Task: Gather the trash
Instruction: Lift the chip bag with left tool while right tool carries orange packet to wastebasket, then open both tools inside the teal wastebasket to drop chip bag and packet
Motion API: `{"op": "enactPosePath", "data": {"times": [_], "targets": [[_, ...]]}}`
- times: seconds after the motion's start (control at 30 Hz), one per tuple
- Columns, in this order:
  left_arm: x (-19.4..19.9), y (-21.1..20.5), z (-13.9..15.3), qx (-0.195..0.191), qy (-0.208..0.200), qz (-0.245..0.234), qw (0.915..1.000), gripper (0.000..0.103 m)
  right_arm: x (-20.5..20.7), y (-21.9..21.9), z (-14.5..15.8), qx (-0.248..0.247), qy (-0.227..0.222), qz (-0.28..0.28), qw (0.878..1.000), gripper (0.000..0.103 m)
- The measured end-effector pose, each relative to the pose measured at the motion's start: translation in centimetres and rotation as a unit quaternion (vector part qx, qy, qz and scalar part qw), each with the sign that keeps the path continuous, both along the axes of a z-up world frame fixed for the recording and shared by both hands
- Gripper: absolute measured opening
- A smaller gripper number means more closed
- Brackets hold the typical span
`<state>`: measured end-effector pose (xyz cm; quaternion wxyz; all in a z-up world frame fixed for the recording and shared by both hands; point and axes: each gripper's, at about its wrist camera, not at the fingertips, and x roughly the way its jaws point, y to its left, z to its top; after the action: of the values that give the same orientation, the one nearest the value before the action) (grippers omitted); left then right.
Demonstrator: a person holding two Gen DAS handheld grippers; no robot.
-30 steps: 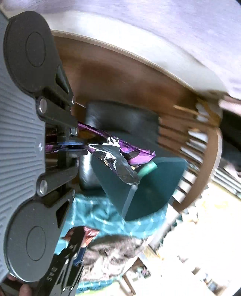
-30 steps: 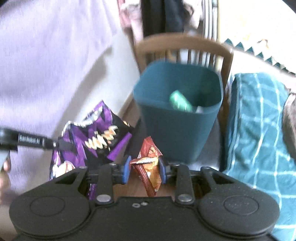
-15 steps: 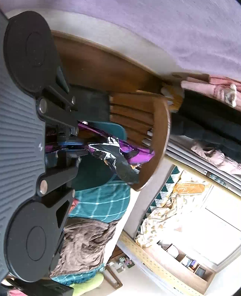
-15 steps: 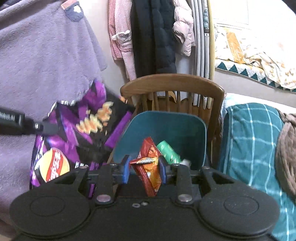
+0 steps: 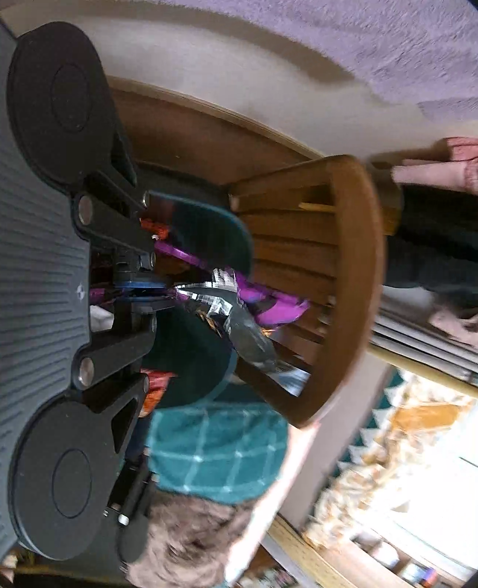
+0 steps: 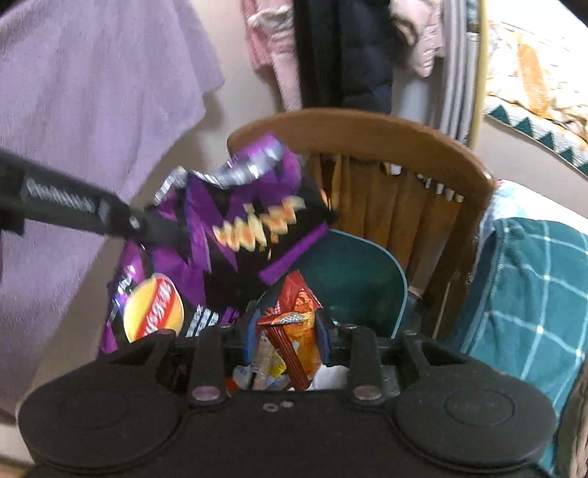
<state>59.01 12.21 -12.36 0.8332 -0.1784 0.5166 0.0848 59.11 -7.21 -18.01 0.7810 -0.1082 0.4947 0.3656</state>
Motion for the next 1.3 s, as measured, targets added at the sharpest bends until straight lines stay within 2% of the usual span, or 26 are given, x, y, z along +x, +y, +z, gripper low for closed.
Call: {"op": "enactPosePath", "data": {"times": [0.3, 0.5, 0.57, 0.73, 0.9, 1.0, 1.07, 1.17, 1.3], "targets": [[2.5, -1.2, -6.5, 0.023, 0.085, -0.013, 0.9960, 0.004, 0.9, 2.3, -5.0, -0.051, 0.020, 0.079, 0.995, 0.032], [3.2, -1.5, -10.5, 0.041, 0.147, -0.034, 0.9877, 0.005, 0.9, 2.9, -6.7, -0.069, 0.038, 0.111, 0.991, 0.036], [3.3, -1.2, -11.2, 0.041, 0.155, -0.034, 0.9865, 0.005, 1.1, 3.0, -7.1, -0.073, 0.042, 0.113, 0.990, 0.035], [3.5, -0.7, -11.5, 0.036, 0.158, -0.032, 0.9862, 0.005, 1.8, 3.3, -7.3, -0.075, 0.049, 0.122, 0.988, 0.044], [3.3, -0.4, -11.5, 0.022, 0.160, -0.026, 0.9866, 0.010, 1.9, 2.5, -7.0, -0.063, 0.047, 0.110, 0.991, 0.052], [3.2, -1.0, -11.1, 0.022, 0.148, -0.035, 0.9882, 0.023, 1.6, 2.0, -6.4, -0.056, 0.042, 0.101, 0.992, 0.056], [2.7, -1.3, -10.6, 0.025, 0.135, -0.042, 0.9897, 0.040, 1.3, 1.6, -5.9, -0.052, 0.037, 0.094, 0.994, 0.057], [1.6, -1.5, -9.2, 0.031, 0.104, -0.052, 0.9927, 0.060, 0.7, 0.8, -4.9, -0.042, 0.030, 0.081, 0.995, 0.061], [0.0, -1.6, -7.2, 0.040, 0.073, -0.059, 0.9948, 0.060, -0.4, -0.2, -3.0, -0.020, 0.017, 0.056, 0.998, 0.064]]}}
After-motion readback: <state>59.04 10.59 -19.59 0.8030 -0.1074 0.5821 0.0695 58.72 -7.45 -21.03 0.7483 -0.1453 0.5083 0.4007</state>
